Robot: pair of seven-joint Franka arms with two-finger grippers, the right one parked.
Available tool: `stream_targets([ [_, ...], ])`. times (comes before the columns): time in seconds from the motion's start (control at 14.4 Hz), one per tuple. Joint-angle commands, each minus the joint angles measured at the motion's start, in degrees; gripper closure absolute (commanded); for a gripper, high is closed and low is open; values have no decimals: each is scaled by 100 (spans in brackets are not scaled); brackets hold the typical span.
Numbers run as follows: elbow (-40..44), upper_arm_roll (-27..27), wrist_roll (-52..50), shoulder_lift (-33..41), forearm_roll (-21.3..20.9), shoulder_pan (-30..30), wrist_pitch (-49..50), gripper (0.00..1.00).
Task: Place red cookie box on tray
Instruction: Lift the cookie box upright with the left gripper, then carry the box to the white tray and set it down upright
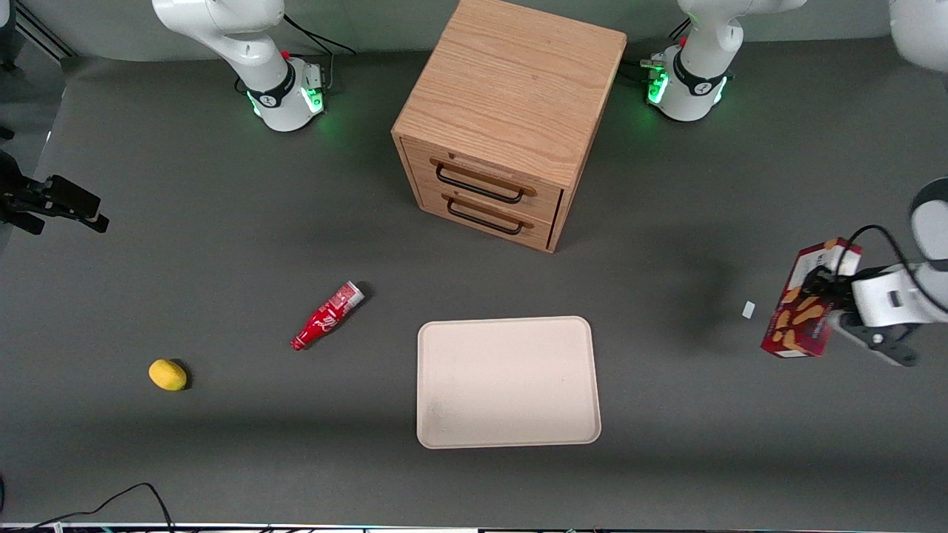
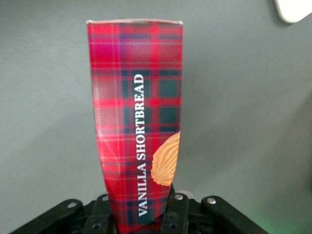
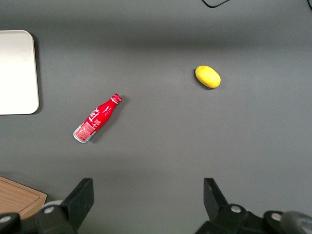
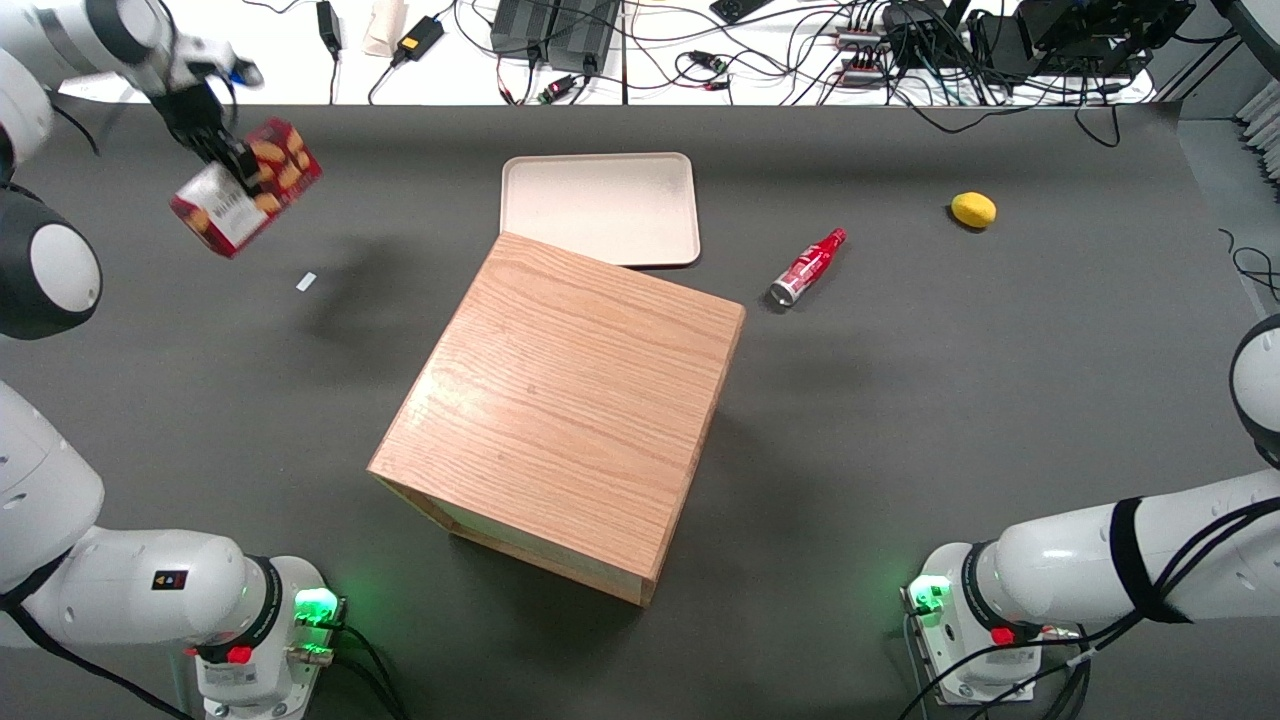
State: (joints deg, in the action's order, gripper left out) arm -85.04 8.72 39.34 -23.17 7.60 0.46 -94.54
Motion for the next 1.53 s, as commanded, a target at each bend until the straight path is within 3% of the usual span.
stream_targets([
  [0.0,1153,-37,-1064,-47,22,-46,1109,100],
  [0.21,1639,-588,-2716,75,23,-72,1806,100],
  [0.49,1675,-1616,-4826,199,-13,-20,1702,100],
  [0.76,1561,-2750,-6488,-38,-705,-64,887,100],
  [1.11,1298,-3516,-7457,-836,-1436,-134,-405,100],
  [1.46,1289,-3544,-7765,-1725,-2112,-528,-1591,100],
])
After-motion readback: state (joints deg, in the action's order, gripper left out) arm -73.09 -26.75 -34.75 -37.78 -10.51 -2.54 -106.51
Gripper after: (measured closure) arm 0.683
